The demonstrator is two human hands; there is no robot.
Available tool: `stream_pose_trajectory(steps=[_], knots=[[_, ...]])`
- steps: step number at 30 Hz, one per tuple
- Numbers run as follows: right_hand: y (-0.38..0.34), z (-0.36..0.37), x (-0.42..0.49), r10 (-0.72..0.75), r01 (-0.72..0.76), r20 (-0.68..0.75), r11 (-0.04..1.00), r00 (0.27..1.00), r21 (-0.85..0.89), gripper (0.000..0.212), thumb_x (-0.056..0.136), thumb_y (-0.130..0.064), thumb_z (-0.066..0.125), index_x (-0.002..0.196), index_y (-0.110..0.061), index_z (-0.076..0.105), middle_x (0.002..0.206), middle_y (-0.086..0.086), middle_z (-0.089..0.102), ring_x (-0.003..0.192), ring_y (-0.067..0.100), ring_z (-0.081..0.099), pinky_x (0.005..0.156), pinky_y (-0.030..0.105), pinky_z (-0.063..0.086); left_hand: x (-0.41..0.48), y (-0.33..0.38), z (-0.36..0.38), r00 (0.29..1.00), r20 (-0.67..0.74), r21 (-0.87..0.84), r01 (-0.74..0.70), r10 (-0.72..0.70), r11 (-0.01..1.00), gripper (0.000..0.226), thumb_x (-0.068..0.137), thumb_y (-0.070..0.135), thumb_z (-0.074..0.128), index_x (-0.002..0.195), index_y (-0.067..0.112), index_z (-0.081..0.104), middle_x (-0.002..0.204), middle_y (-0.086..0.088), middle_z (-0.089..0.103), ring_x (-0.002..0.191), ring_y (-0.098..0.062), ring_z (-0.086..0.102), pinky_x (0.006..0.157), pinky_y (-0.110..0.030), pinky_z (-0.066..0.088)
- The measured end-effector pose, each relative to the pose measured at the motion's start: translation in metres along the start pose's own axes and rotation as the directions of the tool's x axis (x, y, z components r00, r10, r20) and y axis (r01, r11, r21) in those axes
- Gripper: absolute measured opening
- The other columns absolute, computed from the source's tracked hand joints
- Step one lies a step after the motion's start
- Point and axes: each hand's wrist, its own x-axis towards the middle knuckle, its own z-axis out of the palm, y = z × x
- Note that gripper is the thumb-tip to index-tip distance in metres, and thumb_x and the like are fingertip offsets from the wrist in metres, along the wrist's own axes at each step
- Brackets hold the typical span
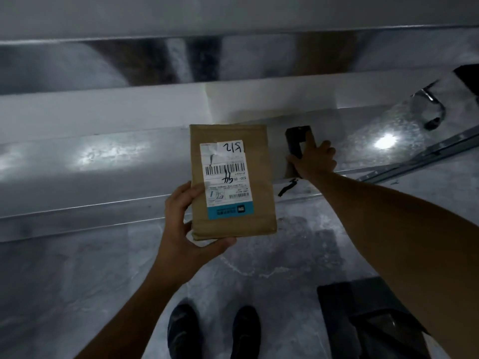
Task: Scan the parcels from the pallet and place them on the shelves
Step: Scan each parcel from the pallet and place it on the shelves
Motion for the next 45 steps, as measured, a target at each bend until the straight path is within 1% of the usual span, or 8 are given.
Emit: stream_pose_trajectory(steps=[10,18,22,26,31,35,39,45], knots=[[-0.007,-0.044,-0.083,-0.204,0.001,0.329,0.851,0.922,0.525,0.059,0.099,-0.034,0.053,0.152,-0.030,0.028,0.112,0.013,0.058,0.084,0.025,0.057,0.071,0.031,0.046,-0.035,0.049,-0.033,0.993,-0.101,0.049,0.068,-0.063,0.996,0.101,0.066,0.049,0.093,0.149,0.025,0.039,0.155,-0.004,0.032,0.140,-0.031,0.044,0.094,-0.043,0.060],[-0.025,-0.151,-0.246,-0.512,0.068,0.474,0.728,0.717,0.682,0.024,0.095,-0.060,0.051,0.119,-0.059,0.049,0.094,0.016,0.064,0.071,0.025,0.063,0.061,0.039,0.052,-0.119,0.137,-0.093,0.975,-0.193,0.116,0.131,-0.107,0.985,0.099,0.066,0.043,0.093,0.149,0.028,0.041,0.155,-0.001,0.030,0.142,-0.030,0.041,0.095,-0.049,0.058],[-0.043,-0.229,-0.322,-0.631,0.392,0.469,0.764,0.618,0.513,0.040,0.084,-0.079,0.040,0.124,-0.078,0.036,0.108,-0.007,0.068,0.087,0.012,0.068,0.074,0.031,0.057,-0.167,0.175,-0.133,0.973,-0.230,0.223,0.088,-0.035,0.971,0.098,0.065,0.047,0.090,0.148,0.025,0.042,0.157,-0.002,0.029,0.143,-0.017,0.039,0.097,-0.028,0.056],[-0.074,-0.293,-0.405,-0.735,0.790,0.490,0.597,0.469,0.138,0.061,0.096,-0.069,0.033,0.153,-0.050,0.020,0.155,-0.007,0.043,0.134,0.017,0.046,0.111,0.037,0.039,-0.219,0.215,-0.166,0.969,-0.245,0.235,0.098,-0.039,0.967,0.095,0.063,0.039,0.093,0.144,0.040,0.042,0.156,0.011,0.021,0.141,0.008,0.030,0.093,-0.002,0.043],[-0.101,-0.345,-0.532,-0.713,0.871,0.505,0.444,0.487,-0.213,0.054,0.094,-0.071,0.029,0.146,-0.060,0.017,0.133,0.007,0.050,0.116,0.029,0.054,0.087,0.043,0.045,-0.290,0.258,-0.200,0.967,-0.255,0.244,0.091,-0.026,0.965,0.094,0.064,0.030,0.095,0.144,0.035,0.044,0.159,0.003,0.017,0.149,-0.021,0.027,0.097,-0.034,0.058],[-0.110,-0.364,-0.616,-0.696,0.861,0.509,0.380,0.507,-0.338,0.054,0.096,-0.069,0.029,0.147,-0.057,0.022,0.135,0.005,0.052,0.107,0.024,0.057,0.091,0.046,0.048,-0.343,0.294,-0.227,0.955,-0.292,0.295,0.044,0.046,0.954,0.095,0.066,0.038,0.094,0.146,0.036,0.043,0.159,0.003,0.017,0.150,-0.025,0.025,0.108,-0.055,0.048],[-0.111,-0.376,-0.667,-0.722,0.866,0.492,0.323,0.486,-0.382,0.054,0.096,-0.066,0.030,0.148,-0.053,0.027,0.138,0.007,0.054,0.124,0.030,0.052,0.099,0.050,0.046,-0.383,0.326,-0.245,0.939,-0.331,0.350,0.032,0.091,0.936,0.095,0.066,0.042,0.093,0.146,0.038,0.042,0.160,0.003,0.017,0.151,-0.024,0.022,0.112,-0.059,0.044],[-0.106,-0.392,-0.711,-0.786,0.900,0.471,0.240,0.400,-0.364,0.049,0.097,-0.064,0.030,0.144,-0.050,0.033,0.128,0.006,0.059,0.112,0.028,0.056,0.097,0.048,0.047,-0.426,0.359,-0.254,0.905,-0.411,0.401,0.069,0.112,0.914,0.095,0.067,0.038,0.093,0.146,0.043,0.041,0.161,0.004,0.015,0.151,-0.025,0.019,0.110,-0.061,0.044]])
